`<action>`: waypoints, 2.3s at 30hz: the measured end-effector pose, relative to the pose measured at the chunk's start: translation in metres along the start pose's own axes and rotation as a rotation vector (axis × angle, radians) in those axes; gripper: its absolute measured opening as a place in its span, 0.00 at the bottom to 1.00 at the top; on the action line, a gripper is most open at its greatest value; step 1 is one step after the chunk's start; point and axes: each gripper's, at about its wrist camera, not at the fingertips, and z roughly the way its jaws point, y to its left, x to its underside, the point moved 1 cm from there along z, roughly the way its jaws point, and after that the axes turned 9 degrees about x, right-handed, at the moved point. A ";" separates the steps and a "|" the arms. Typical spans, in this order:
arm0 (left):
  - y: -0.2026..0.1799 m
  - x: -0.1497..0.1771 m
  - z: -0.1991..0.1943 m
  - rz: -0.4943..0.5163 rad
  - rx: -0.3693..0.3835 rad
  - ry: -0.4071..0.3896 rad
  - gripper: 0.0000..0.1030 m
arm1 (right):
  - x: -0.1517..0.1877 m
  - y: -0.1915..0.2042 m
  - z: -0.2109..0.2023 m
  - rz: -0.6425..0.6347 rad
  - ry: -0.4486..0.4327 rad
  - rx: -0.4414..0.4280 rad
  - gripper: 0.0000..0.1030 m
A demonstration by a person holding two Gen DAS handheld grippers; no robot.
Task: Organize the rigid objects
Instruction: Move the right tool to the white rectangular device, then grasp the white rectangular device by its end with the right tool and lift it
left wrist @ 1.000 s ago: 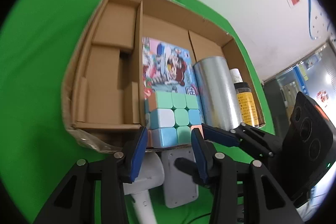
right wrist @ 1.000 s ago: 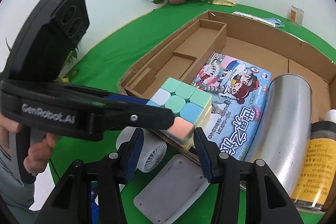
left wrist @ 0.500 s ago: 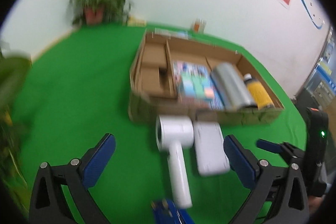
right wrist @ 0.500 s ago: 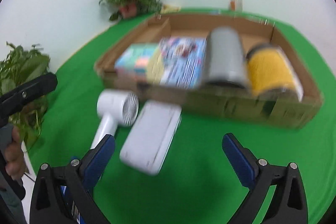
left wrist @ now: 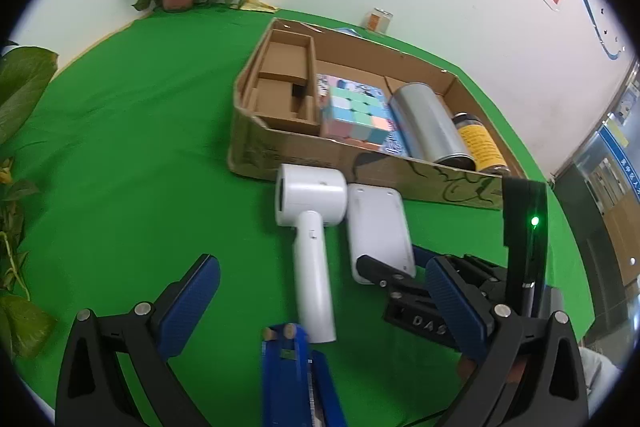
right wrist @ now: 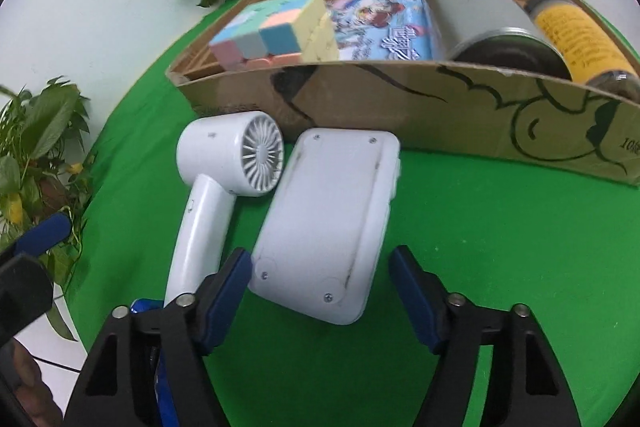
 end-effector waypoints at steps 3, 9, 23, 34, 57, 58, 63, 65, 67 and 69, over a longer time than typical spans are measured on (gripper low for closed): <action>-0.009 -0.002 0.004 -0.004 0.037 0.013 0.99 | 0.008 -0.001 -0.009 -0.017 -0.036 0.009 0.44; -0.037 -0.001 0.025 -0.013 0.174 0.070 0.99 | 0.039 -0.034 -0.025 -0.002 0.012 0.092 0.09; -0.033 -0.017 0.126 -0.074 0.129 0.292 0.87 | 0.061 -0.045 -0.063 -0.008 -0.126 -0.059 0.75; -0.061 -0.017 0.147 -0.071 0.380 0.357 0.63 | 0.052 -0.070 -0.066 -0.073 -0.145 -0.054 0.75; -0.061 0.023 0.143 -0.224 0.377 0.383 0.34 | 0.068 -0.061 -0.066 -0.142 -0.017 -0.066 0.74; -0.060 0.027 0.144 -0.223 0.373 0.397 0.33 | 0.069 -0.060 -0.069 -0.140 -0.029 -0.054 0.75; -0.062 0.034 0.145 -0.245 0.434 0.427 0.29 | 0.062 -0.073 -0.068 -0.076 -0.032 -0.012 0.73; -0.066 0.036 0.146 -0.248 0.449 0.425 0.29 | 0.064 -0.074 -0.067 -0.088 -0.020 0.013 0.74; -0.068 0.035 0.148 -0.246 0.449 0.424 0.29 | 0.067 -0.071 -0.065 -0.115 -0.020 0.054 0.71; -0.069 0.034 0.147 -0.242 0.444 0.424 0.29 | 0.068 -0.069 -0.063 -0.127 -0.020 0.092 0.65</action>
